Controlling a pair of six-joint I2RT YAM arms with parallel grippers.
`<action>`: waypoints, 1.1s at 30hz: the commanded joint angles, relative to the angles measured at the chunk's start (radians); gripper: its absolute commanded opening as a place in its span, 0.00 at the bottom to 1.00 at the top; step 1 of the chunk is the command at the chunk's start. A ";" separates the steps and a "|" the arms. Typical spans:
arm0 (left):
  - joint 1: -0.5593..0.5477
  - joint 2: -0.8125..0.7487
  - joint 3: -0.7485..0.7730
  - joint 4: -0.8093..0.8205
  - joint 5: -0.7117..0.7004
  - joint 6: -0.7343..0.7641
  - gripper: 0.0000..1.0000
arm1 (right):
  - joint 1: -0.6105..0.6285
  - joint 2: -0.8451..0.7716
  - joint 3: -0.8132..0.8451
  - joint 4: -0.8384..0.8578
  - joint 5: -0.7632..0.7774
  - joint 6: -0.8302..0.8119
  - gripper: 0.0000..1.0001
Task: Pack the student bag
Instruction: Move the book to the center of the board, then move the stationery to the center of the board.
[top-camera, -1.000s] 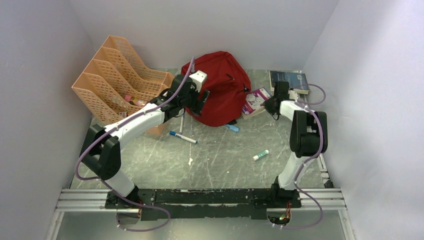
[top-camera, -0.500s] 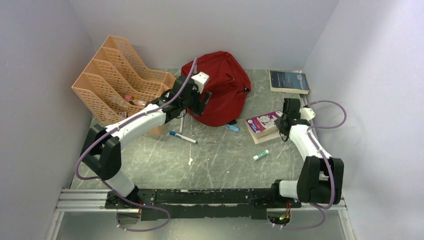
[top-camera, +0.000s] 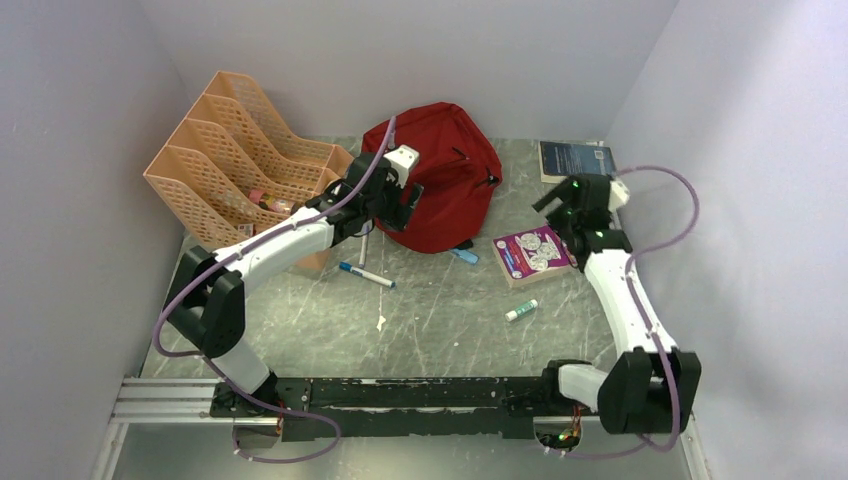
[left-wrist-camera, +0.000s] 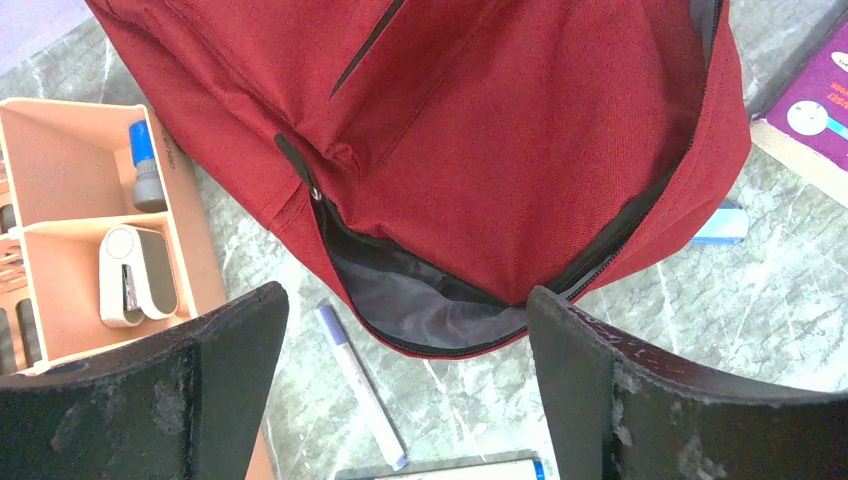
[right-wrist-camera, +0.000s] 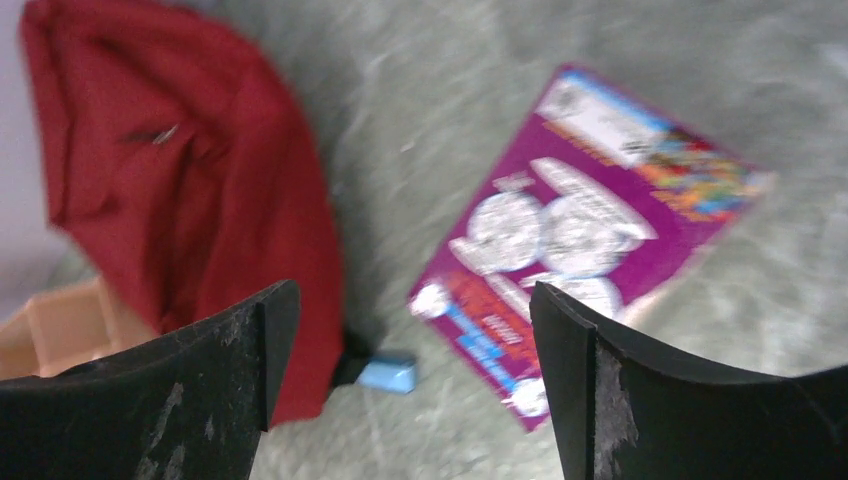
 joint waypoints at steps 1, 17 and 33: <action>-0.006 0.022 0.032 0.000 -0.005 -0.017 0.93 | 0.176 0.124 0.098 0.062 -0.111 0.035 0.89; -0.007 0.022 0.023 0.001 -0.032 -0.012 0.94 | 0.424 0.268 0.060 0.172 -0.164 -0.096 0.85; -0.007 0.016 0.026 -0.001 -0.041 -0.003 0.94 | 0.445 0.274 -0.058 0.236 -0.160 -0.437 0.77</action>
